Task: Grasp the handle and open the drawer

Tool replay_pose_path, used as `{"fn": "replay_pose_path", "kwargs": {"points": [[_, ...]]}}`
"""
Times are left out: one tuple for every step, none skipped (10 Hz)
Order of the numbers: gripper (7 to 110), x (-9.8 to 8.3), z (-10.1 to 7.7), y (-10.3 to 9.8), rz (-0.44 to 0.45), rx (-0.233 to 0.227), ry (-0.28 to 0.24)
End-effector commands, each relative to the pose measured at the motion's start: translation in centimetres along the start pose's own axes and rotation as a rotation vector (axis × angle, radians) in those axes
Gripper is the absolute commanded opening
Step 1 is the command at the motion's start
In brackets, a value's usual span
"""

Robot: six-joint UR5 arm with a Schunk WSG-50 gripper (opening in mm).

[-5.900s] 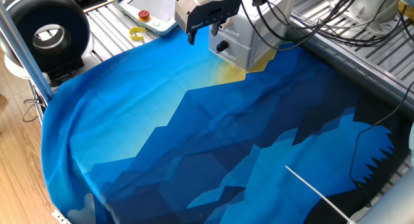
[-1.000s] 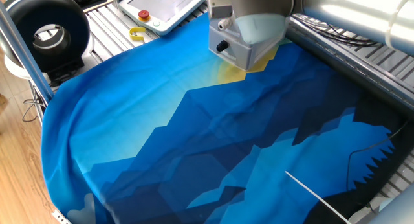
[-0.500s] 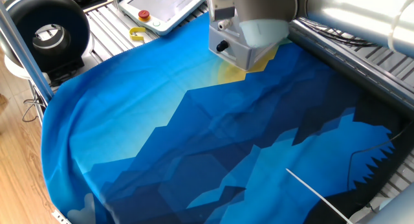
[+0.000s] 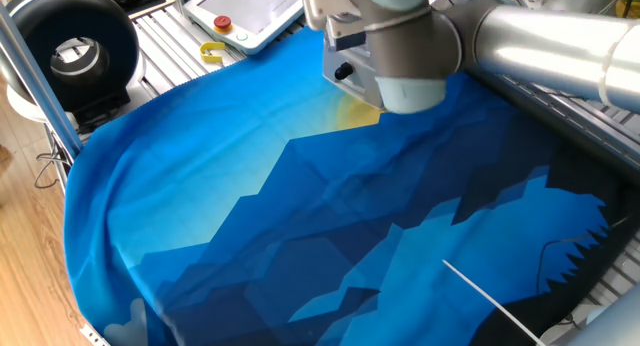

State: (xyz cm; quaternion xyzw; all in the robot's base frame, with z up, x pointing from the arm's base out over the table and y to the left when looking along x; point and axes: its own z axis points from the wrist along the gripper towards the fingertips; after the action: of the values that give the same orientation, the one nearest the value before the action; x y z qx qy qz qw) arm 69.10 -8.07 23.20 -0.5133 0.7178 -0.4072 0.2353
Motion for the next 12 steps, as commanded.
{"fn": "replay_pose_path", "kwargs": {"points": [[7,-1.1,-0.3,0.0,-0.102,0.07,-0.048],[7,-1.0,-0.7,1.5,-0.11,0.043,-0.032],[7,-1.8,-0.8,2.0,-0.104,0.027,-0.062],[7,-2.0,-0.8,2.3,-0.073,0.013,-0.073],[7,-2.1,-0.8,2.1,-0.067,0.019,-0.072],[7,-1.7,-0.7,1.6,-0.049,0.035,-0.056],[7,-2.0,-0.8,0.6,-0.014,0.067,-0.064],[7,-3.1,-0.8,-1.0,0.019,0.103,-0.107],[7,-4.1,-0.8,-1.3,0.019,0.075,-0.147],[7,-4.0,-0.5,-1.5,0.026,0.04,-0.151],[7,-3.8,-0.3,-1.7,0.023,0.028,-0.155],[7,-3.7,-0.3,-1.4,0.03,0.016,-0.149]]}}
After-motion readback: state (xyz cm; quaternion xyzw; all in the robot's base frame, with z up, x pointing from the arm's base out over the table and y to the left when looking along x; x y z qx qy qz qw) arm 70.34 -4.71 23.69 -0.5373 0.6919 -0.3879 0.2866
